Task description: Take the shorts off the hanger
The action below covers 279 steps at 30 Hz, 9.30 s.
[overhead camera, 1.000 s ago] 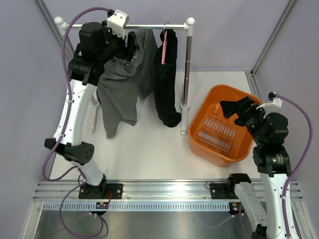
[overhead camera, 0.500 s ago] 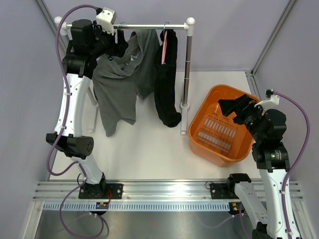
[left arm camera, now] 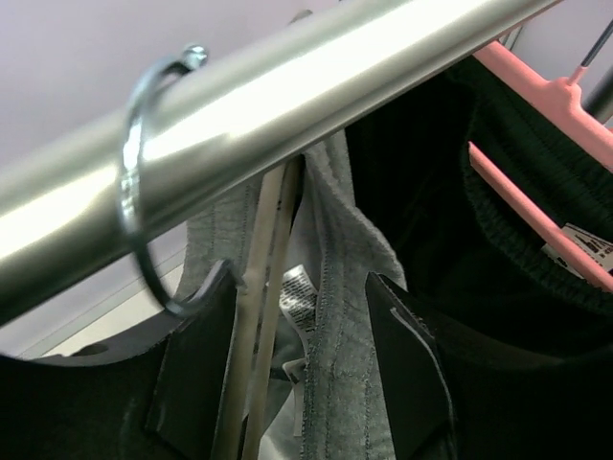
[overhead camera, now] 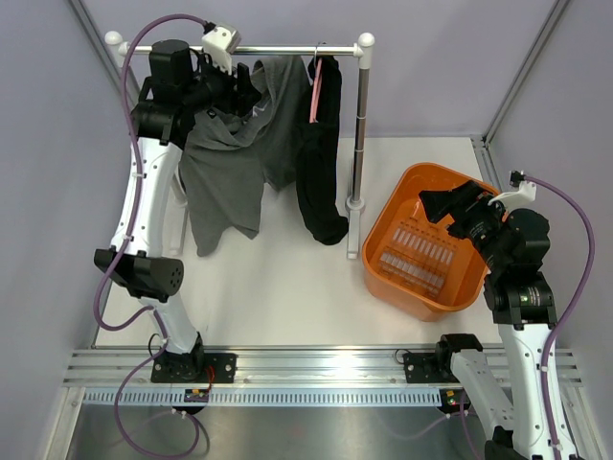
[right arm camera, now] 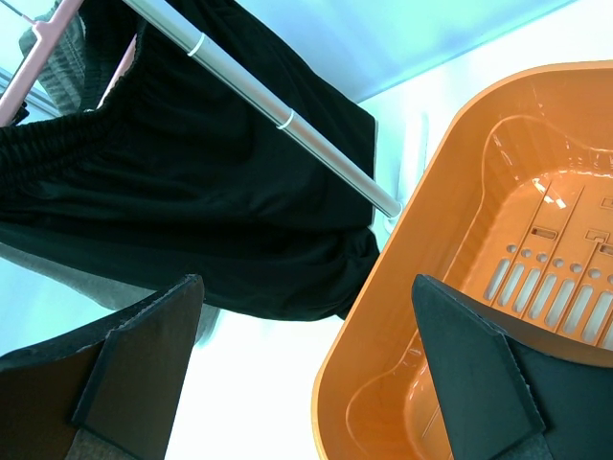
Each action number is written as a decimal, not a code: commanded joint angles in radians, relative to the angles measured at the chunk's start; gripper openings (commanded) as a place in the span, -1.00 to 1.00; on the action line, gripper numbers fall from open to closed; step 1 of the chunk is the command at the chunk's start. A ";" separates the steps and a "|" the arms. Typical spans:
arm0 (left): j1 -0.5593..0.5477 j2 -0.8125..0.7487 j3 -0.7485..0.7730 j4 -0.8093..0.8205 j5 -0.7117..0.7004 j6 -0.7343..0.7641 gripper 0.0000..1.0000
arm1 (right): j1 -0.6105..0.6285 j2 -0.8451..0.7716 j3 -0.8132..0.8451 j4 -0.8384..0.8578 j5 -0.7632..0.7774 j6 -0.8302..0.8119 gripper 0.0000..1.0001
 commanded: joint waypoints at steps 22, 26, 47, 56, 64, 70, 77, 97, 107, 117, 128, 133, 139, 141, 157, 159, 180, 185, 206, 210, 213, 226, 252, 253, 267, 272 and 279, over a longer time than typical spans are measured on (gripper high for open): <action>-0.083 -0.100 0.059 0.020 -0.208 0.019 -1.00 | -0.005 0.001 0.021 0.038 -0.043 -0.038 0.99; -0.086 -0.144 0.053 0.003 -0.251 0.016 -1.00 | -0.005 0.001 0.024 0.040 -0.052 -0.040 0.99; -0.221 -0.426 -0.315 -0.040 -0.581 -0.038 -1.00 | 0.006 0.060 0.048 0.040 -0.272 -0.086 0.96; -0.357 -0.653 -0.585 -0.132 -0.677 -0.200 -1.00 | 0.395 0.119 0.122 -0.032 -0.056 -0.152 0.87; -0.750 -0.671 -0.711 -0.316 -0.950 -0.272 -1.00 | 0.788 0.276 0.182 -0.019 0.216 -0.165 0.83; -0.883 -0.673 -0.817 -0.328 -1.017 -0.342 -1.00 | 0.977 0.377 0.214 0.027 0.390 -0.150 0.82; -0.939 -0.730 -0.849 -0.311 -0.995 -0.368 -1.00 | 1.092 0.511 0.303 0.012 0.530 -0.159 0.81; -0.986 -0.867 -0.885 -0.353 -0.923 -0.383 -1.00 | 1.132 0.756 0.484 -0.011 0.831 -0.187 -0.85; -0.993 -0.963 -0.932 -0.360 -0.836 -0.368 -1.00 | 1.022 0.775 0.578 -0.109 0.900 -0.201 -1.00; -0.994 -1.094 -0.926 -0.297 -0.732 -0.325 -1.00 | 0.914 0.750 0.513 -0.098 0.860 -0.188 -1.00; -0.994 -1.126 -0.963 -0.017 -0.827 -0.342 -1.00 | 1.029 0.753 0.513 -0.120 0.750 -0.156 -1.00; -0.994 -1.129 -1.012 0.162 -0.959 -0.329 -1.00 | 1.236 0.822 0.590 -0.144 0.797 -0.139 -1.00; -0.994 -1.085 -0.992 0.321 -1.159 -0.273 -1.00 | 1.437 0.847 0.685 -0.175 0.857 -0.161 -1.00; -0.994 -1.068 -0.984 0.382 -1.201 -0.245 -1.00 | 1.463 0.841 0.711 -0.210 0.894 -0.172 -1.00; -0.941 -0.977 -0.986 0.658 -1.528 0.011 -1.00 | 1.597 0.828 0.923 -0.289 0.896 -0.369 -1.00; -0.878 -0.964 -0.960 0.617 -1.506 -0.027 -1.00 | 1.643 0.848 0.968 -0.290 0.899 -0.395 -1.00; -0.252 -0.723 -0.701 0.258 -0.917 -0.323 -1.00 | 1.810 0.796 1.056 -0.439 1.069 -0.431 -1.00; -0.235 -0.738 -0.717 0.227 -0.805 -0.349 -1.00 | 1.810 0.736 1.073 -0.463 1.314 -0.452 -1.00; -0.235 -0.890 -0.823 0.085 -0.581 -0.332 -1.00 | 1.348 0.495 1.082 0.744 1.353 -1.603 -1.00; -0.235 -0.907 -0.832 0.068 -0.569 -0.331 -1.00 | 1.293 0.480 1.072 0.730 1.328 -1.603 -1.00; -0.235 -0.925 -0.845 0.062 -0.576 -0.328 -1.00 | 1.247 0.434 0.972 0.694 1.324 -1.549 -1.00; -0.235 -0.960 -0.905 0.008 -0.570 -0.297 -1.00 | 0.461 0.532 0.821 -0.138 0.697 -0.511 -1.00; -0.232 -0.753 -0.738 -0.132 -0.397 -0.256 -1.00 | 0.244 0.321 0.286 -0.183 0.468 -0.144 0.43; -0.230 -0.744 -0.721 -0.132 -0.391 -0.256 -1.00 | 0.242 0.311 0.294 -0.189 0.460 -0.146 0.44; -0.092 -0.494 -0.423 -0.080 -0.185 -0.233 -1.00 | 0.244 0.172 0.292 -0.204 0.276 -0.162 0.52; -0.043 -0.407 -0.369 -0.021 -0.098 -0.234 -1.00 | 0.244 0.147 0.289 -0.206 0.251 -0.176 0.50; -0.020 -0.379 -0.361 0.104 0.014 -0.222 -1.00 | 0.244 0.126 0.275 -0.184 0.162 -0.179 0.48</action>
